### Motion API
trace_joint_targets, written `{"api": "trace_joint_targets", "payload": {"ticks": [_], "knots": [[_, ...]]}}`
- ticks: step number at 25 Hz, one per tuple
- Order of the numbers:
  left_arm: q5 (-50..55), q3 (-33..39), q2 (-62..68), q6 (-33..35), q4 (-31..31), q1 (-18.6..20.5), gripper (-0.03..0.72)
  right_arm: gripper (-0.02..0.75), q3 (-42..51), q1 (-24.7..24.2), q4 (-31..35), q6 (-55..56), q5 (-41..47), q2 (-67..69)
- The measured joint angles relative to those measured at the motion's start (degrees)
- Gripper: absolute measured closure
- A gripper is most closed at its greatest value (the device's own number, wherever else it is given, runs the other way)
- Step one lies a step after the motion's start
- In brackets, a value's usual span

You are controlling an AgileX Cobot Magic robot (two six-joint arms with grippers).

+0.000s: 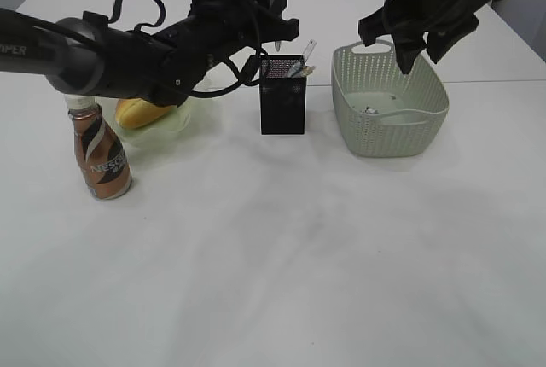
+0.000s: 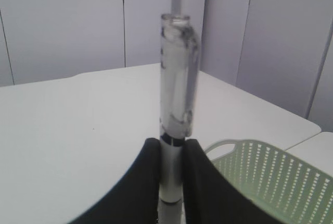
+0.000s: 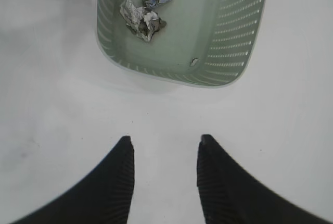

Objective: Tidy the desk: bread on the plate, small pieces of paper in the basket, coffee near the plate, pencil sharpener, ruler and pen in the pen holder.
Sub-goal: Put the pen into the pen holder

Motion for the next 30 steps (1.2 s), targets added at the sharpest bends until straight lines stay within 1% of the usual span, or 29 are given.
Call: {"api": "trace_joint_targets", "payload": {"ticks": [9, 19, 30], "knots": [[0.92, -2.33, 3.34, -0.03, -1.22, 0.98, 0.620, 0.409, 0.00, 0.00, 0.00, 0.00, 0.00, 0.00], [4.46, -9.59, 9.19, -0.03, -1.22, 1.08, 0.617, 0.409, 0.00, 0.00, -0.09, 0.00, 0.00, 0.00], [6.66, -10.22, 11.62, -0.03, -1.68, 1.19, 0.613, 0.409, 0.00, 0.00, -0.09, 0.00, 0.00, 0.00]]}}
